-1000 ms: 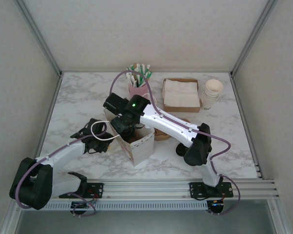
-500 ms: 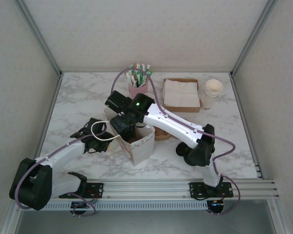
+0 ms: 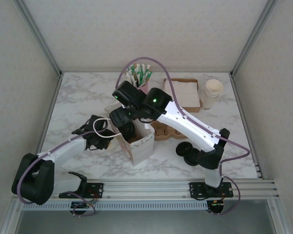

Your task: Pack the takeout coffee

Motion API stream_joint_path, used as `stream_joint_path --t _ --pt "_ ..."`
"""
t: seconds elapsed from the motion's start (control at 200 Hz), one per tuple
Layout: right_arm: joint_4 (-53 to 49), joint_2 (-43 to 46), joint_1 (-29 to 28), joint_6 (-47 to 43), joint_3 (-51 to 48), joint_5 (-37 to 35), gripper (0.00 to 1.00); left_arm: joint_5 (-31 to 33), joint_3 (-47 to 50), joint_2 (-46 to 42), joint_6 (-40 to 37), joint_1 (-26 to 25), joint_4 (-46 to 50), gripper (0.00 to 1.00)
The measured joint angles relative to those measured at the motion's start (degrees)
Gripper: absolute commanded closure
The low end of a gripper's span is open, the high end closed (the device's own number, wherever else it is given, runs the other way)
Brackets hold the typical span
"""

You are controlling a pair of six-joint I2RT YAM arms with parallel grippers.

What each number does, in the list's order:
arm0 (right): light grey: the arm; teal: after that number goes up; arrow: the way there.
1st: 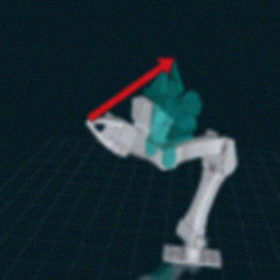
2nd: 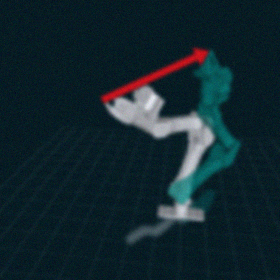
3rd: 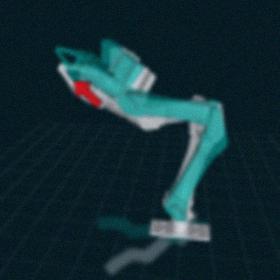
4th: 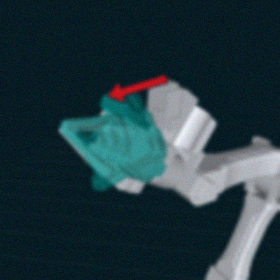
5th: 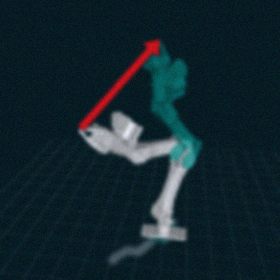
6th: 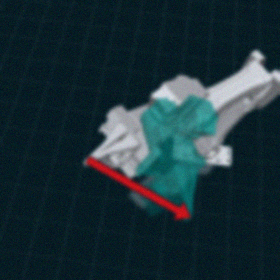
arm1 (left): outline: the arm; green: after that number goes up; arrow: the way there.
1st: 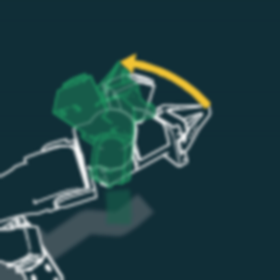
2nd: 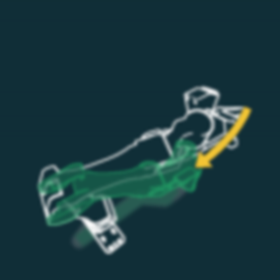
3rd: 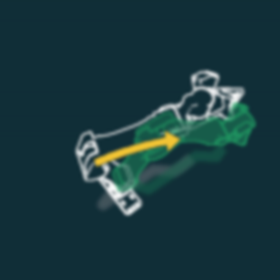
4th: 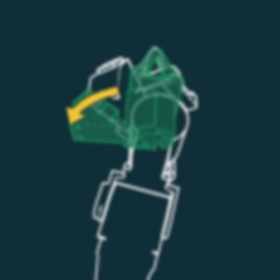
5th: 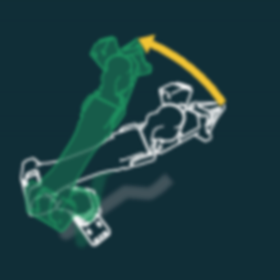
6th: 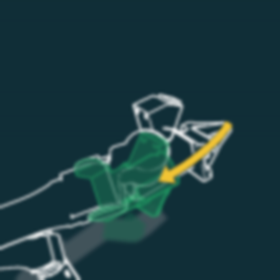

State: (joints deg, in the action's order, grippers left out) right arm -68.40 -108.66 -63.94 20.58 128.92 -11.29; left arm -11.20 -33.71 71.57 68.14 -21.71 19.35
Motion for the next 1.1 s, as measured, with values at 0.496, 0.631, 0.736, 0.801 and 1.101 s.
stream_joint_path --t 0.496,0.631,0.736,0.801,1.101 --pt "1.0 6.1 0.0 0.3 3.5 -2.6 0.14 0.0 -3.9 4.1 -2.2 0.0 -0.1 0.63" --pt "2.5 8.3 0.0 0.9 3.5 -6.7 0.19 0.0 -5.2 4.9 -2.9 0.1 0.2 0.63" --pt "4.0 10.6 0.6 1.3 3.5 -9.4 0.22 0.0 -6.4 5.0 -3.9 0.3 0.9 0.63" --pt "5.2 12.3 2.1 1.4 3.4 -10.2 0.23 0.4 -7.4 4.9 -4.8 0.8 2.0 0.62" --pt "7.9 15.0 15.3 4.6 -2.9 -7.0 0.29 11.1 -15.9 -2.7 -13.5 8.3 18.2 0.60"
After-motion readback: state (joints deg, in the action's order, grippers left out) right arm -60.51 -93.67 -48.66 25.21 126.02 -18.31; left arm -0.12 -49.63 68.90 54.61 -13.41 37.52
